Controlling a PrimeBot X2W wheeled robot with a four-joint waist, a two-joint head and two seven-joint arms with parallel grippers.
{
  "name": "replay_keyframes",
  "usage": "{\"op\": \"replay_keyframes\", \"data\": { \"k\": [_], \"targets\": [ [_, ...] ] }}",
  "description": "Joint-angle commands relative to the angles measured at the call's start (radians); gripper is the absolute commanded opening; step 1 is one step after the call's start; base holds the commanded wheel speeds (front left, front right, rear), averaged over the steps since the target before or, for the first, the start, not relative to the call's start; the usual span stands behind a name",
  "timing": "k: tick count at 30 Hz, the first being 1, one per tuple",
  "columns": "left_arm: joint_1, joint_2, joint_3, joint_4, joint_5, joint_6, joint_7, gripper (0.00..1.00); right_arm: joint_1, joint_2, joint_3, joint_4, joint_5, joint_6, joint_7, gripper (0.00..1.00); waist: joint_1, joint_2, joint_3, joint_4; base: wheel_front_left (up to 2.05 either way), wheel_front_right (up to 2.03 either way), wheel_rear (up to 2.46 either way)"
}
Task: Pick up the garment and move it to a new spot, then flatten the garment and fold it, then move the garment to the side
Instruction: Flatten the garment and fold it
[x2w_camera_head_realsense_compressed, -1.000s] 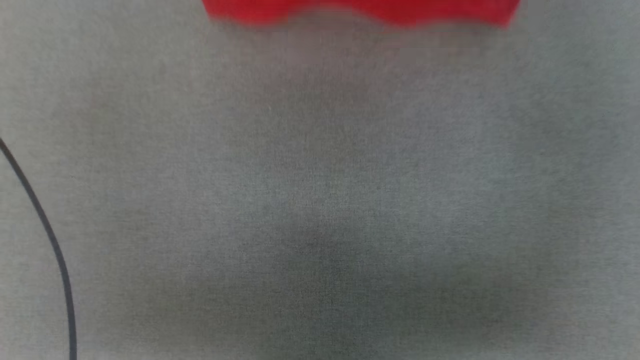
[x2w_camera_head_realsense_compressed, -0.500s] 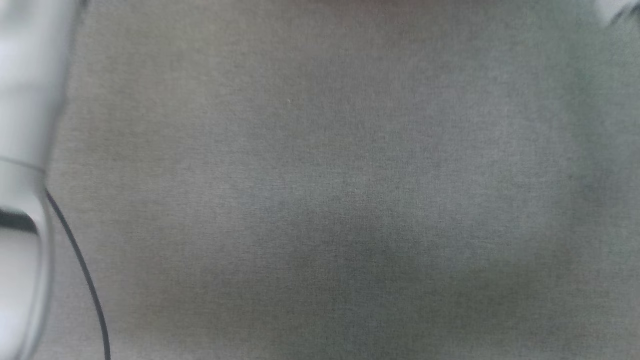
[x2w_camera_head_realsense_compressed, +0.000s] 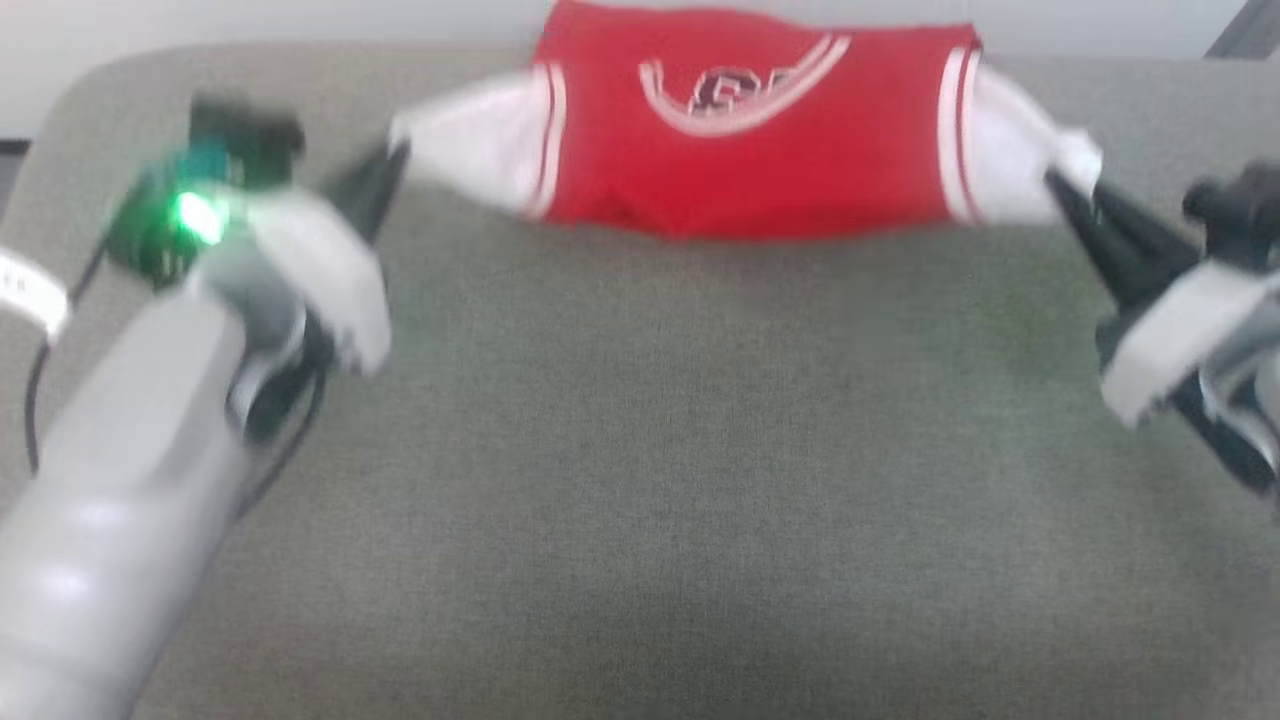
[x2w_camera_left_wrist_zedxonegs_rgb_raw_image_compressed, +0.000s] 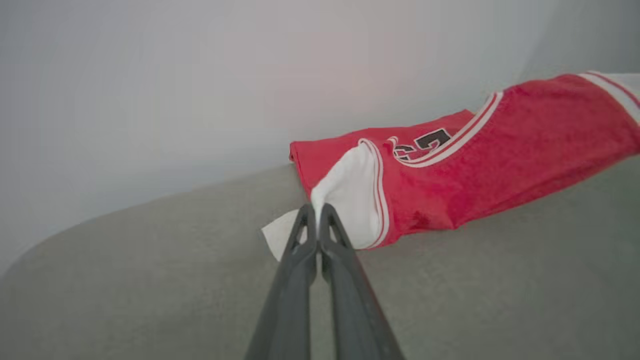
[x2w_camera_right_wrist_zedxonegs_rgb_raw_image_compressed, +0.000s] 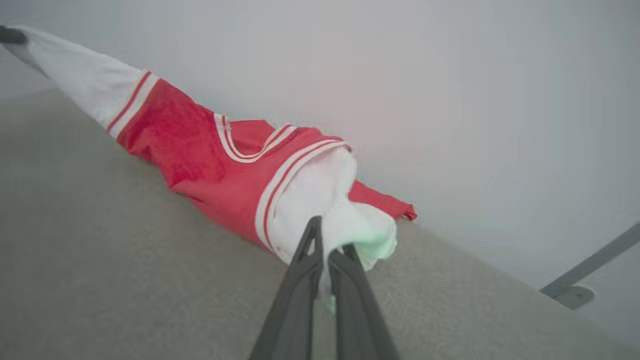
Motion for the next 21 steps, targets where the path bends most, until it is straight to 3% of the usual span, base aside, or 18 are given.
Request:
{"op": "replay_keyframes", "data": {
  "k": [1,6,10,11,16,21],
  "targets": [
    [0.104,0.048,0.0,-0.085,-0.036,0.0,0.039,0.0,0.056,-0.052,0.041,-0.057,0.022,-0.002,-0.002,0.0,0.0,0.0,-0.044,-0.006,0.0,0.0,0.0],
    [0.355,0.175,-0.004,-0.338,-0.089,0.061,0.125,0.0,0.174,-0.175,0.141,-0.185,0.024,-0.002,-0.014,0.0,0.0,0.0,-0.079,-0.012,0.0,0.0,0.0],
    [0.532,0.257,-0.011,-0.512,-0.122,0.145,0.187,0.0,0.25,-0.257,0.207,-0.242,-0.011,-0.002,-0.028,0.0,0.0,0.0,-0.087,-0.017,0.0,0.0,0.0],
    [0.532,0.257,-0.011,-0.512,-0.122,0.145,0.187,0.0,0.25,-0.257,0.207,-0.242,-0.011,-0.002,-0.028,0.0,0.0,0.0,-0.087,-0.017,0.0,0.0,0.0],
    [0.688,0.32,-0.005,-0.615,-0.145,0.239,0.211,0.0,0.326,-0.302,0.255,-0.235,-0.002,-0.002,-0.036,0.0,0.0,0.0,-0.088,-0.026,0.0,0.0,0.0],
    [0.782,0.34,0.005,-0.648,-0.181,0.299,0.217,0.0,0.37,-0.315,0.305,-0.225,0.027,-0.002,-0.038,0.0,0.0,0.0,-0.087,-0.035,0.0,0.0,0.0]
  ]
}}
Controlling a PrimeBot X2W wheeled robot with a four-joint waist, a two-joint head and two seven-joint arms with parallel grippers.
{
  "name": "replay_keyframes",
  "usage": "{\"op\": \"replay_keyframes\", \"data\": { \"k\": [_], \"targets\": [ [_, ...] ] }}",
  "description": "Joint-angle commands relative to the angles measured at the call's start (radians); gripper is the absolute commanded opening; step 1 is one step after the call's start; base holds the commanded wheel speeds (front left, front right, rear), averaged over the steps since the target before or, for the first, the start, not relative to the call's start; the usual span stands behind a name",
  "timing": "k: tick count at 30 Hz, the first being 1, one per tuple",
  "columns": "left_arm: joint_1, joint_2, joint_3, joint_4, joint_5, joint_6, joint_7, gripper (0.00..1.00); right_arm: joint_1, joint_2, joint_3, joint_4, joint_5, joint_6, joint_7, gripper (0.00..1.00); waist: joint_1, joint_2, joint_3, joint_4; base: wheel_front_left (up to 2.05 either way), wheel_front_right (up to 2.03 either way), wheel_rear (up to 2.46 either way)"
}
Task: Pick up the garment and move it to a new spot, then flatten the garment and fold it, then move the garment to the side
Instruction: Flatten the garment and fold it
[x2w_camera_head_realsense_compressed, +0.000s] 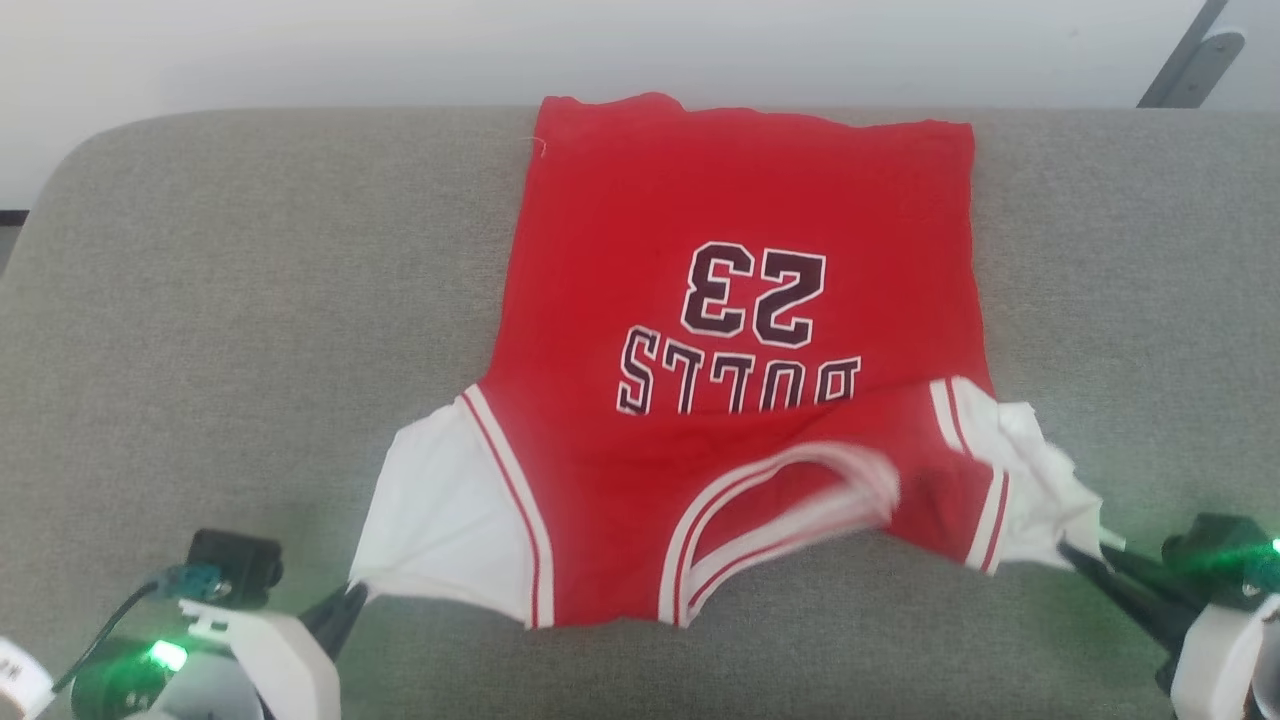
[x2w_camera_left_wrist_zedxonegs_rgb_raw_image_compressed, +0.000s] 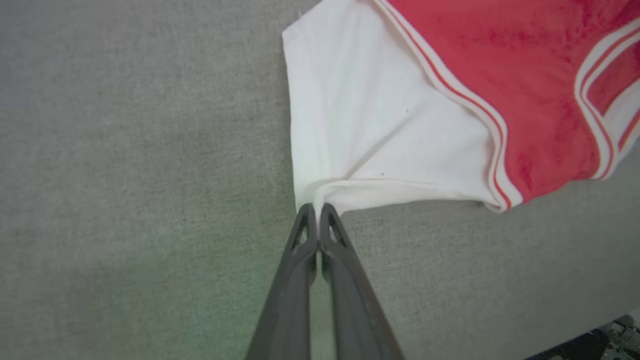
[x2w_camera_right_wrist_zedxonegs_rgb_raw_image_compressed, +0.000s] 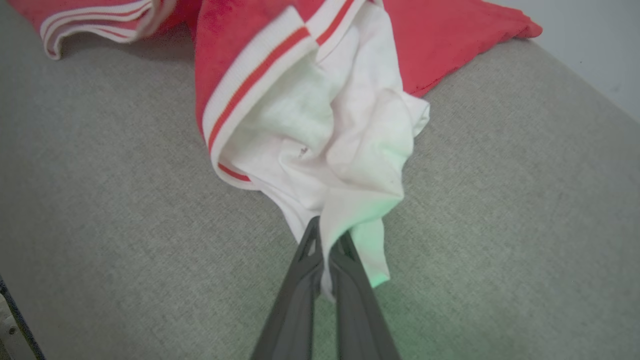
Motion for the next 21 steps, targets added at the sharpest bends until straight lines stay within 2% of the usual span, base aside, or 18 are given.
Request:
{"op": "replay_keyframes", "data": {
  "k": [1,8,13,14,15,16,21],
  "targets": [
    [0.025,0.004,0.011,-0.003,-0.022,0.019,0.002,0.0,0.018,-0.005,0.014,-0.002,0.017,-0.002,-0.007,0.0,0.0,0.0,0.001,-0.002,0.0,0.0,0.0],
    [0.114,0.013,0.02,-0.041,-0.075,0.076,0.026,0.0,0.03,-0.026,0.11,0.02,0.1,-0.002,0.024,0.0,0.0,0.0,0.005,-0.005,0.0,0.0,0.0],
    [0.146,0.012,0.025,-0.078,-0.081,0.092,0.01,0.0,0.008,-0.013,0.118,0.081,0.192,-0.002,0.071,0.0,0.0,0.0,0.014,0.004,0.0,0.0,0.0],
    [0.148,0.009,0.024,-0.083,-0.081,0.093,0.01,0.0,0.0,-0.008,0.116,0.097,0.207,-0.002,0.086,0.21,0.0,0.0,0.015,0.005,0.0,0.0,0.0],
    [0.15,0.008,0.023,-0.086,-0.079,0.096,0.009,0.0,-0.011,-0.002,0.108,0.113,0.215,-0.003,0.097,0.66,0.0,0.0,0.017,0.007,0.0,0.0,0.0],
    [0.149,0.005,0.023,-0.09,-0.077,0.098,0.005,0.0,-0.018,0.004,0.101,0.13,0.224,-0.003,0.112,1.0,0.0,0.0,0.019,0.009,0.0,0.0,0.0],
    [0.125,-0.018,0.017,-0.112,-0.066,0.103,-0.006,0.0,-0.062,0.01,0.075,0.119,0.26,-0.003,0.18,1.0,0.0,0.0,0.038,0.019,0.0,0.0,0.0]
  ]
}}
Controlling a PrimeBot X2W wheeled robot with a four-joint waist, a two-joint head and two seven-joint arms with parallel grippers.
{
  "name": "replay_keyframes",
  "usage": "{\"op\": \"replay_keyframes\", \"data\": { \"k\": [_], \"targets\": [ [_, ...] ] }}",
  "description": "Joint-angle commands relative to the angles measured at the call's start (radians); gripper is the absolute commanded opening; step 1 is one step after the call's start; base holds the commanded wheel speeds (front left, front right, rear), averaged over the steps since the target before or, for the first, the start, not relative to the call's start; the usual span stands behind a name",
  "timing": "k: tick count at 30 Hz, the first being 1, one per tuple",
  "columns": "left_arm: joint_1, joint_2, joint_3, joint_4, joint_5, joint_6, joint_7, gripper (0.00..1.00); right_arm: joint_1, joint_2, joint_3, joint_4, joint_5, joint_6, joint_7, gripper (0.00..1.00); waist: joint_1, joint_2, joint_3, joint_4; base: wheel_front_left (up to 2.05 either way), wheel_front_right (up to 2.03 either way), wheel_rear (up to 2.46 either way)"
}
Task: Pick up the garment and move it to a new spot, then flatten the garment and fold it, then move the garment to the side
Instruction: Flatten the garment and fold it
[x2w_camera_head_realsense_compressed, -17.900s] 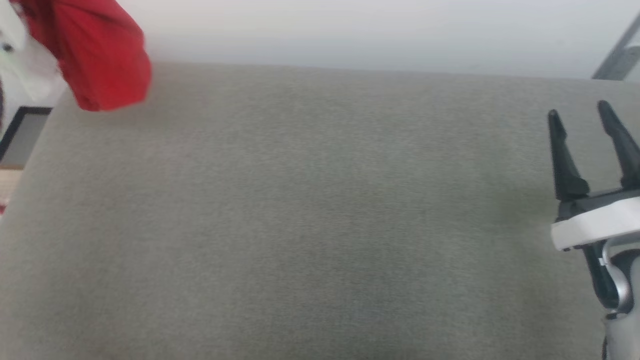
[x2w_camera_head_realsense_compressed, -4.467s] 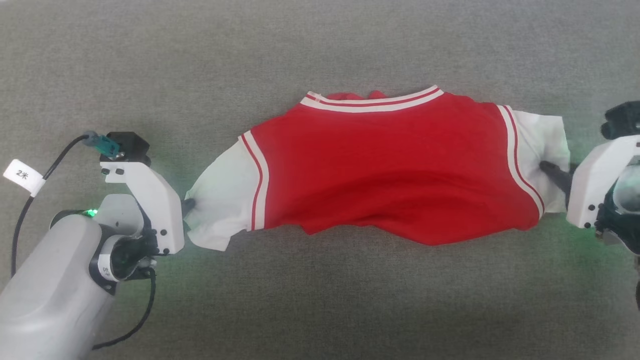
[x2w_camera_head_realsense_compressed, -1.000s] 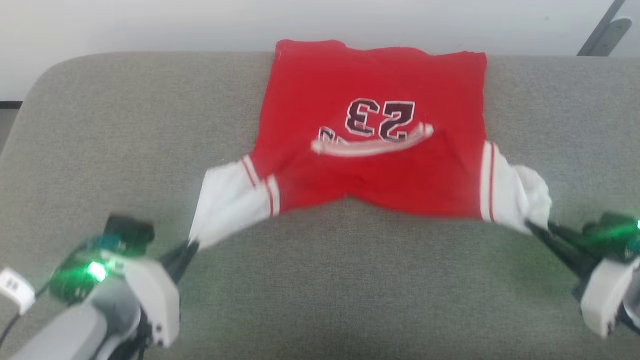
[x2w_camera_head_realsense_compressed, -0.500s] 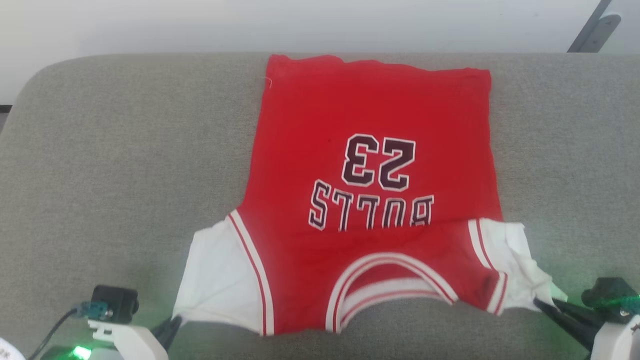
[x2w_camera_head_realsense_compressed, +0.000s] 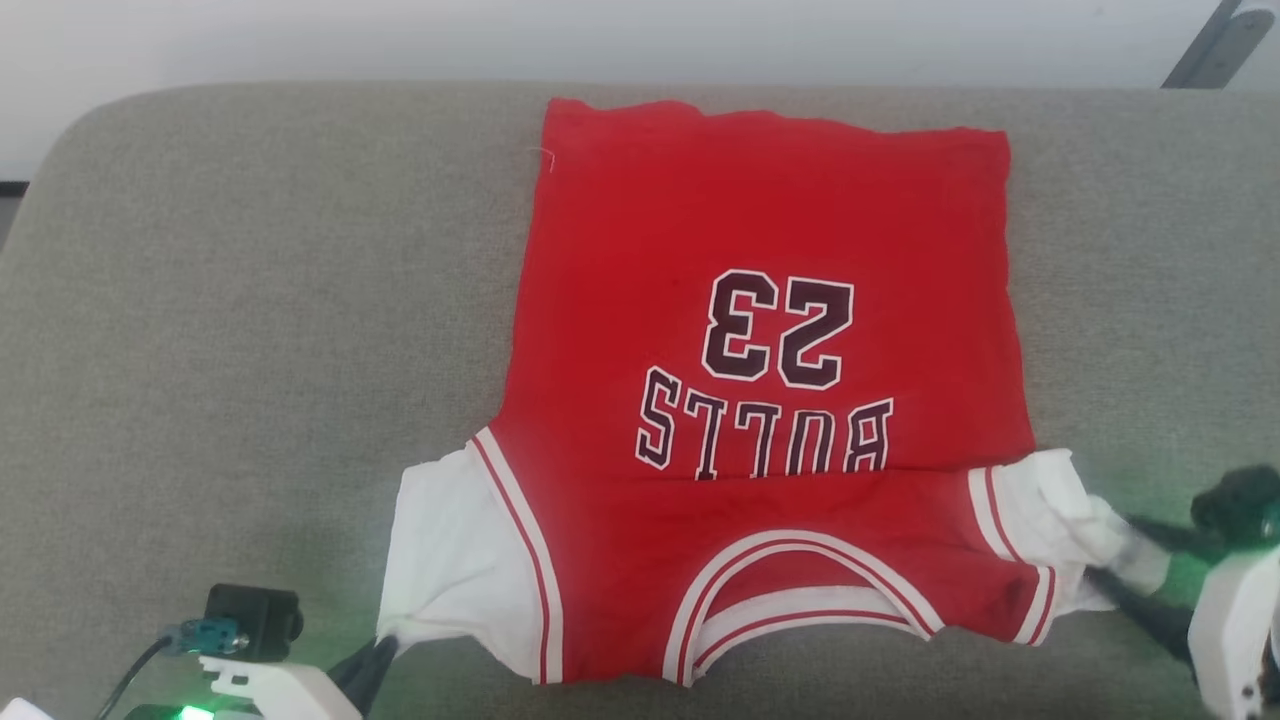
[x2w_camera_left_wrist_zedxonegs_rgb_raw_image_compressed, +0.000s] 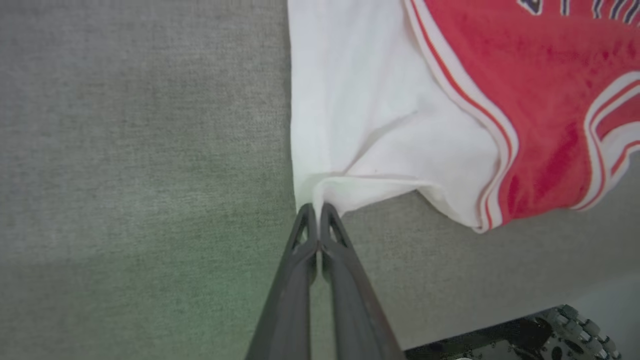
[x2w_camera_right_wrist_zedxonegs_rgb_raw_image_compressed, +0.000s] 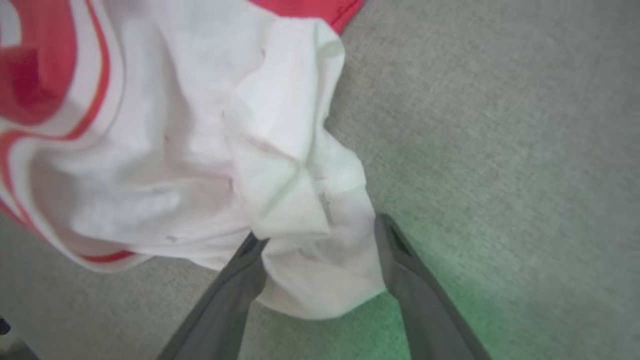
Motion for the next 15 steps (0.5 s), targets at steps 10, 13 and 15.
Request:
{"op": "replay_keyframes", "data": {
  "k": [10,13,15],
  "targets": [
    [-0.059,-0.042,-0.018,-0.022,0.04,-0.005,-0.026,0.0,-0.151,-0.015,-0.234,-0.027,0.045,-0.003,0.118,1.0,0.0,0.0,0.07,0.02,0.0,0.0,0.0],
    [-0.085,-0.06,-0.028,-0.015,0.054,-0.014,-0.026,0.0,-0.209,0.041,-0.322,0.047,0.012,-0.003,0.158,1.0,0.0,0.0,0.092,0.033,0.0,0.0,0.0],
    [-0.093,-0.067,-0.032,-0.013,0.06,-0.017,-0.028,0.0,-0.232,0.065,-0.35,0.075,-0.006,-0.003,0.167,1.0,0.0,0.0,0.099,0.038,0.0,0.0,0.0]
  ]
}}
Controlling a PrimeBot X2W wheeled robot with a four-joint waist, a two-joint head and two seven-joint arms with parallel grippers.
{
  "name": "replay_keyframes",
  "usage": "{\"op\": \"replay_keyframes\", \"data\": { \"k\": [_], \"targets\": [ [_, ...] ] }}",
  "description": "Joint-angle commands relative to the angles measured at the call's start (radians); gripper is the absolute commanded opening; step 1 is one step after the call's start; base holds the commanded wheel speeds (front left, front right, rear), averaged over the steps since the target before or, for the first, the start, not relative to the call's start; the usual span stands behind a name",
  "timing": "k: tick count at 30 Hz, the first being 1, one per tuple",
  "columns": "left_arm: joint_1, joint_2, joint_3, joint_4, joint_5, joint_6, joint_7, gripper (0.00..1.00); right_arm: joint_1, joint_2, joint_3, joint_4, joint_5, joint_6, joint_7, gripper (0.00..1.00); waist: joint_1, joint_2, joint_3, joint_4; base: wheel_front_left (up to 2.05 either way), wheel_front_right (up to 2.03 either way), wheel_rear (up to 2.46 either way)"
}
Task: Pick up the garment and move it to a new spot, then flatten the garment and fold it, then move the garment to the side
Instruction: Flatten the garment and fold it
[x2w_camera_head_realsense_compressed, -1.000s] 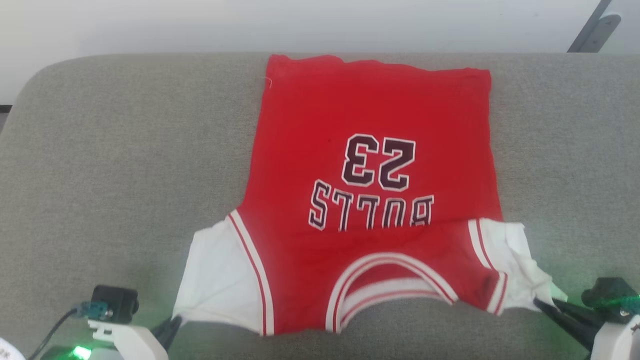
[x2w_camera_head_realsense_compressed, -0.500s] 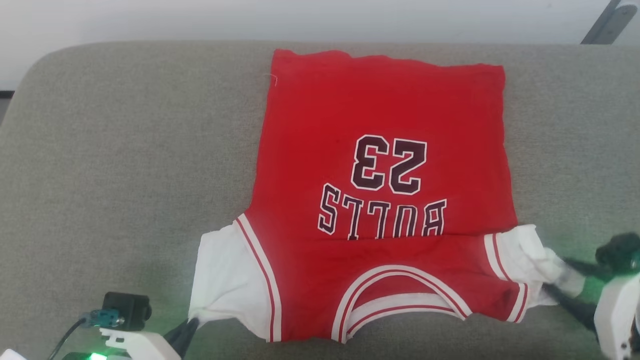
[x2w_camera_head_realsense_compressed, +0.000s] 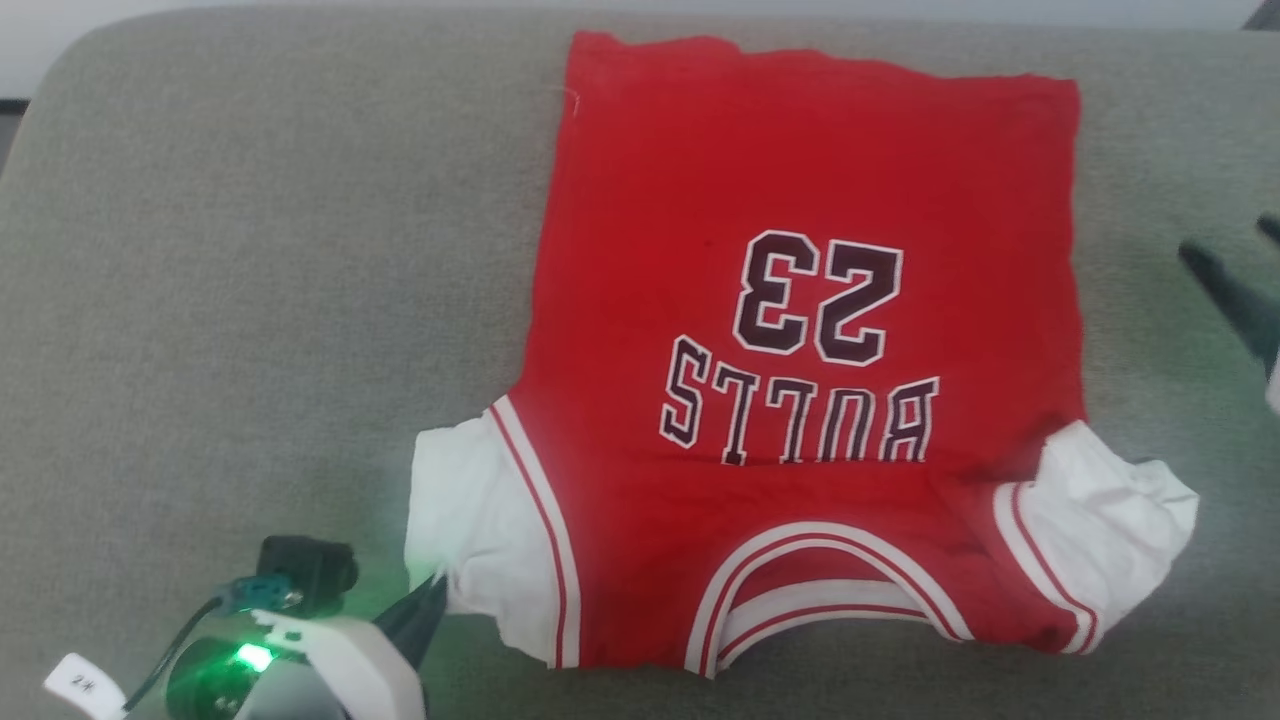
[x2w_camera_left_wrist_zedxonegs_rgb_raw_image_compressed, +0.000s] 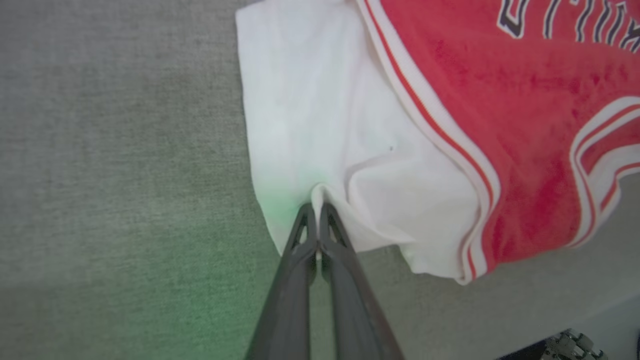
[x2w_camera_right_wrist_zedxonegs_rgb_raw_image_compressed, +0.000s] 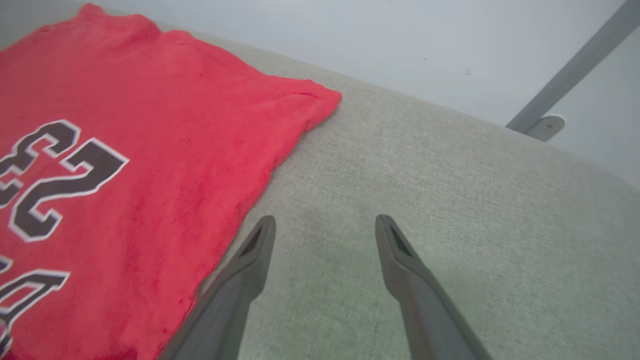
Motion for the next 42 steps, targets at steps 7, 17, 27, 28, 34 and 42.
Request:
{"op": "replay_keyframes", "data": {
  "k": [7,17,27,28,34,42],
  "targets": [
    [-0.08,-0.047,-0.034,0.023,0.034,-0.034,-0.001,0.0,-0.164,0.159,-0.103,0.202,-0.1,-0.002,0.101,1.0,-0.0001,0.0,0.062,0.059,0.0,0.0,0.0],
    [-0.204,-0.156,-0.093,0.111,0.085,-0.106,-0.023,0.0,-0.448,0.317,-0.203,0.599,-0.238,-0.002,0.273,1.0,-0.0001,0.0,0.149,0.161,0.0,0.0,0.0],
    [-0.266,-0.223,-0.124,0.196,0.094,-0.155,-0.045,0.0,-0.546,0.357,-0.228,0.83,-0.332,-0.001,0.443,1.0,-0.0001,0.0,0.177,0.218,0.0,0.0,0.0],
    [-0.27,-0.226,-0.125,0.202,0.094,-0.159,-0.047,0.0,-0.54,0.357,-0.233,0.834,-0.341,-0.001,0.473,1.0,-0.0001,0.0,0.178,0.22,0.0,0.0,0.0],
    [-0.28,-0.227,-0.115,0.235,0.085,-0.161,-0.06,0.0,-0.512,0.361,-0.234,0.842,-0.37,-0.002,0.53,0.0,-0.0001,0.0,0.174,0.208,0.0,0.0,0.0],
    [-0.259,-0.194,-0.086,0.25,0.072,-0.147,-0.08,0.0,-0.461,0.383,-0.181,0.723,-0.343,-0.002,0.536,0.0,-0.0001,0.0,0.128,0.138,0.0,0.0,0.0]
  ]
}}
